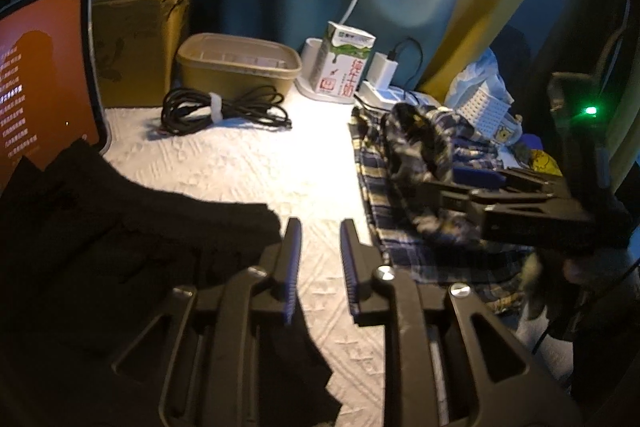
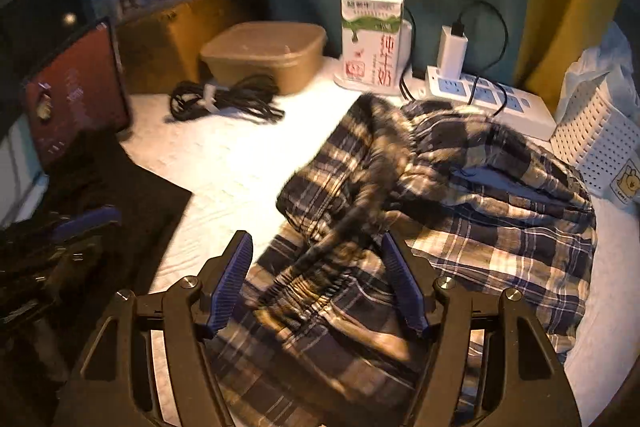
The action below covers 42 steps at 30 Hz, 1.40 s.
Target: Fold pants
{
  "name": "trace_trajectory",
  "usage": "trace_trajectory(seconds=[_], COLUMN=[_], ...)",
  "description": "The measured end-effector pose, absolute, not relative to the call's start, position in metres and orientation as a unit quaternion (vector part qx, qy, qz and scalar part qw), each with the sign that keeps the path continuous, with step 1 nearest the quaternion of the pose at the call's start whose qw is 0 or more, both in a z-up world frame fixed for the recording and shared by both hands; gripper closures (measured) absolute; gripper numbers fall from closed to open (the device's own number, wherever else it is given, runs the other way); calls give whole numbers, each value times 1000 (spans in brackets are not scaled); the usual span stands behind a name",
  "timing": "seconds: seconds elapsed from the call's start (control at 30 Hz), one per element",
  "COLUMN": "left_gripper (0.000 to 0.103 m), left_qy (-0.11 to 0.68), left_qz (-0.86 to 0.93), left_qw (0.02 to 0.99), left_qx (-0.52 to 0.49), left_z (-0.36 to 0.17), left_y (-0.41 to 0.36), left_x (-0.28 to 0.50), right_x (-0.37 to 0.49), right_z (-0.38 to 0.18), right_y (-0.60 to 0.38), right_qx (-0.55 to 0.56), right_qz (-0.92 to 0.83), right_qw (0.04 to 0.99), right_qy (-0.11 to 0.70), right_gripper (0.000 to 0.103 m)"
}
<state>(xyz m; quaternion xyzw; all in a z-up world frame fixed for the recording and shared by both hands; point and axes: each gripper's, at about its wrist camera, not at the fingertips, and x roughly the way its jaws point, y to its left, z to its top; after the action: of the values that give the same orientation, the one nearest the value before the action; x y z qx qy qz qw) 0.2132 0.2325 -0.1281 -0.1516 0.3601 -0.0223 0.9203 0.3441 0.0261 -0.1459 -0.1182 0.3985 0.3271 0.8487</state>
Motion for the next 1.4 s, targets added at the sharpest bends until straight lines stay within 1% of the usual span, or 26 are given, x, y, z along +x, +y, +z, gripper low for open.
trace_trajectory(seconds=[0.13,0.3,0.4,0.47,0.5,0.53,0.6,0.7,0.8,0.97,1.07,1.17,1.3,1.4], left_gripper=[78,67,66,66,66,66,66,66,66,63,57,56,56,56], left_qy=[358,352,351,355,358,363,375,401,425,445,451,452,411,393], left_qz=[-33,-79,-106,-120,-125,-127,-122,-98,-81,-96,-109,-108,-114,-123], left_qw=[923,926,926,925,924,922,919,911,901,890,883,881,901,909], left_qx=[-135,-112,-84,-63,-54,-40,-10,22,22,-28,-67,-82,-75,-68], left_z=[-120,-105,-102,-103,-104,-106,-113,-129,-146,-173,-179,-167,-130,-113], left_y=[217,179,151,136,130,123,113,110,121,150,168,174,170,167], left_x=[224,250,272,289,298,309,328,362,390,408,409,403,392,396], right_x=[340,350,365,374,378,384,401,430,451,492,502,503,498,482], right_z=[-126,-115,-117,-118,-118,-119,-122,-131,-141,-172,-180,-173,-152,-138], right_y=[-9,-58,-87,-102,-106,-109,-113,-108,-94,-71,-65,-67,-86,-92], right_qx=[-94,-74,-63,-66,-70,-77,-89,-112,-128,-150,-160,-163,-136,-133], right_qz=[338,313,281,271,269,267,270,281,298,296,292,278,257,270], right_qw=[858,878,890,895,896,897,895,887,876,860,858,867,887,886], right_qy=[375,354,353,348,347,345,343,350,356,388,391,380,359,353], right_gripper=[33,33,34,45,57,65,74,79,80,81,81,81,81,81])
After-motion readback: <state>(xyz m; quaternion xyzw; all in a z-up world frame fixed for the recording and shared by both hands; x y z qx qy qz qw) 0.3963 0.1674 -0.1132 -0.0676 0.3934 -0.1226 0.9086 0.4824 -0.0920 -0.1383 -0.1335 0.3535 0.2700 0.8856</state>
